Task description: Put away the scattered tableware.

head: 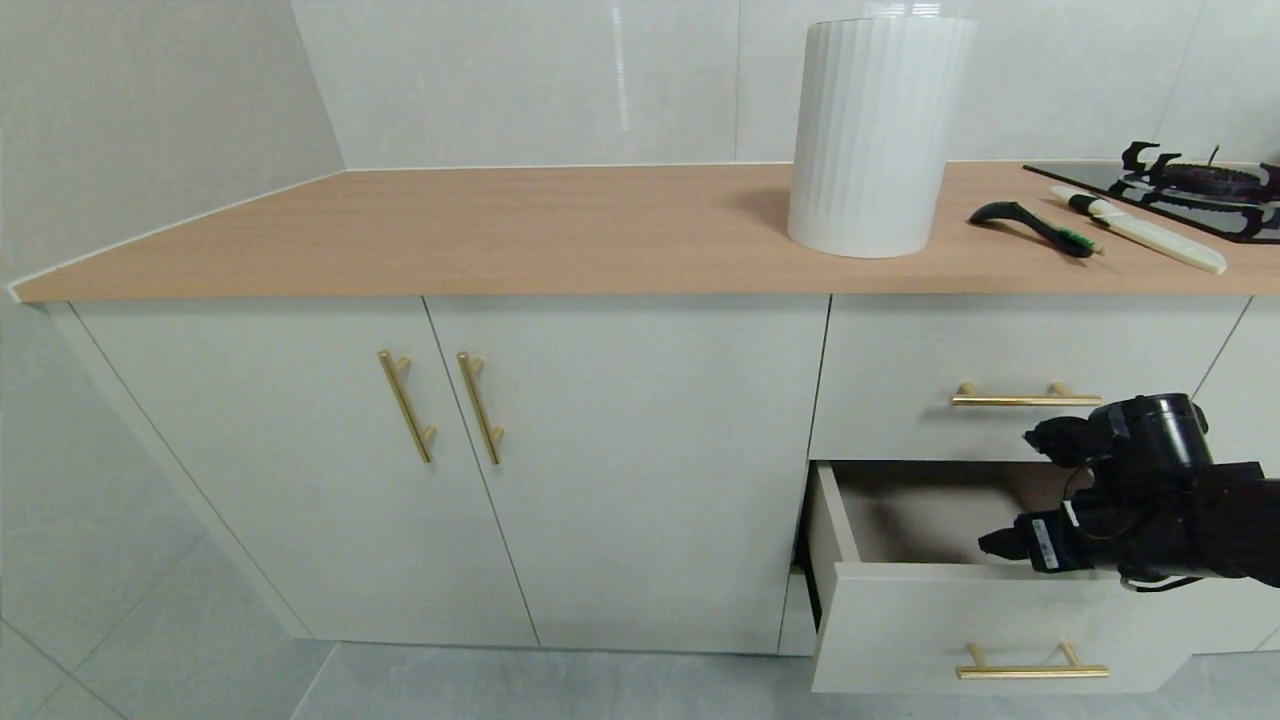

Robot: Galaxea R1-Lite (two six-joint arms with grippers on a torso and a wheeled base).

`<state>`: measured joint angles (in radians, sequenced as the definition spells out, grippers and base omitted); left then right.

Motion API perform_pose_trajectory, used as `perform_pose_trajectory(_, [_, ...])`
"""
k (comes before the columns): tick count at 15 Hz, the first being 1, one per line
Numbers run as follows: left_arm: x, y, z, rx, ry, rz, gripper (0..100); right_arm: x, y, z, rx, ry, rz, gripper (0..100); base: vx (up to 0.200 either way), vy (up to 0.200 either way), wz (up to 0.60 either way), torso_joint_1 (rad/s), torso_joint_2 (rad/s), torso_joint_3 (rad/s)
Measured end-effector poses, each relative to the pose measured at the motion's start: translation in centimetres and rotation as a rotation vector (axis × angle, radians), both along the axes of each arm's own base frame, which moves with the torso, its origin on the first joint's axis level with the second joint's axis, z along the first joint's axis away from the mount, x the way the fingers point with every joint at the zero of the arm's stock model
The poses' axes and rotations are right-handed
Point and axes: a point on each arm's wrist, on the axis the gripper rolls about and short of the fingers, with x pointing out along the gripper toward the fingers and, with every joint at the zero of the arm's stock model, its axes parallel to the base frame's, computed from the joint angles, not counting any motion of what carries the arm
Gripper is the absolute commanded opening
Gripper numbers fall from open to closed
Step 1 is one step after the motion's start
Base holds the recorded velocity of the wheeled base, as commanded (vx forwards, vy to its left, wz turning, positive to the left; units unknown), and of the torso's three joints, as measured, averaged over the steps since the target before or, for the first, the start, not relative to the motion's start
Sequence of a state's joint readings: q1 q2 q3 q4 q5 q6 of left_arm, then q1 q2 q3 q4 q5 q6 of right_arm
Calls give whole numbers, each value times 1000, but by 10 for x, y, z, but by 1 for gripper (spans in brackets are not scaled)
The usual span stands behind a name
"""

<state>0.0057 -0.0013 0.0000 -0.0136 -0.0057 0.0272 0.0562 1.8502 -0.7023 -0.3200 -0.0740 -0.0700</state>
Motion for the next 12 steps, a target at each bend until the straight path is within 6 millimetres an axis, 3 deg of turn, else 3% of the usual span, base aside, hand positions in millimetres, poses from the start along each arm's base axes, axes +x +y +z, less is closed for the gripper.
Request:
perform_pose_trajectory(5, [0, 0, 0, 0, 0, 0, 100, -26, 1, 7, -38, 168, 45, 100, 0, 0, 0, 0, 0, 0])
perform_pose_trajectory(12, [0, 0, 0, 0, 0, 0, 100, -63, 19, 19, -119, 339, 145, 100, 0, 0, 0, 0, 0, 0])
